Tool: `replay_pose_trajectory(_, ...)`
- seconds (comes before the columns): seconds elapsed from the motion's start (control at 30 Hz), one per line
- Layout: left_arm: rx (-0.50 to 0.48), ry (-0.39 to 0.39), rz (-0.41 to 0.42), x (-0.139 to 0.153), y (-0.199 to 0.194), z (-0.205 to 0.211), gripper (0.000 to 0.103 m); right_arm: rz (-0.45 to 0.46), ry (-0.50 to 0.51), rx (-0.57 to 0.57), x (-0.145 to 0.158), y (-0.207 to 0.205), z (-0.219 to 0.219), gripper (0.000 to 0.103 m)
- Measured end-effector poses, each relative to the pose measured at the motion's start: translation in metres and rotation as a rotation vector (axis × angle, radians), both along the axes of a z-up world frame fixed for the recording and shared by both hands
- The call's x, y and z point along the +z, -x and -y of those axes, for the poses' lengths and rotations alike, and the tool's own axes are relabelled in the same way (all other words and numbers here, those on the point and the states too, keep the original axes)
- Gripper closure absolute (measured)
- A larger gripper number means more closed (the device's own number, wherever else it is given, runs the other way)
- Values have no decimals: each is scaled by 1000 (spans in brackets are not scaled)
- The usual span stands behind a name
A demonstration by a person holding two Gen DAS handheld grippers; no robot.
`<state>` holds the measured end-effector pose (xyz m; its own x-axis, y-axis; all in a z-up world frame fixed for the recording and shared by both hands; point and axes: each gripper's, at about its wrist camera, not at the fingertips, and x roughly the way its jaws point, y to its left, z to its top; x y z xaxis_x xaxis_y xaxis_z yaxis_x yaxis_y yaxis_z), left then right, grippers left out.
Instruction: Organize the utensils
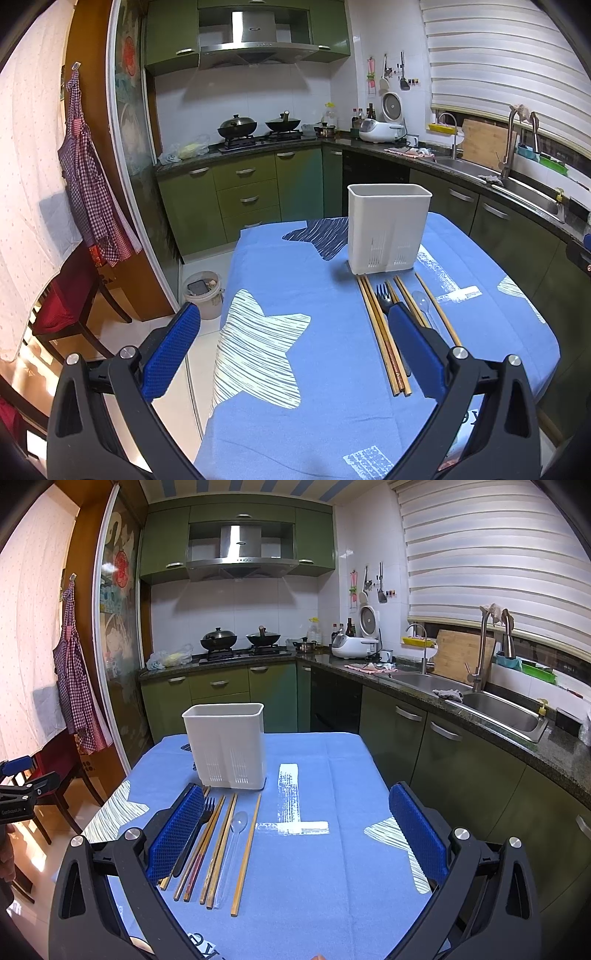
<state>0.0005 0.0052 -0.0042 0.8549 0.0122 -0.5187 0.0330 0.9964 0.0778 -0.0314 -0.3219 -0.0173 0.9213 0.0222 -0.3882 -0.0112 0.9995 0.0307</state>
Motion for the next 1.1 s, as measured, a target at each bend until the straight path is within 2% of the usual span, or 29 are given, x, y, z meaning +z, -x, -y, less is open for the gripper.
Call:
replay_pose_trajectory(0.37,-3,-3,-9,-3,-1,2,6,-11,2,4,-3,-3,-2,4)
replay_pose_trajectory(0.6,-1,-13,-51,-11,-13,6,6,-46,40,-26,-8,-19,-2,4)
replay_pose_trajectory(0.93,3,-41,-131,-29,-48,17,6,-177,51,-20,-31,-66,5,4)
replay_pose_trajectory(1.1,-38,14,-238,-42,-80,24,6,-292,91,30,-51,-106,1,4)
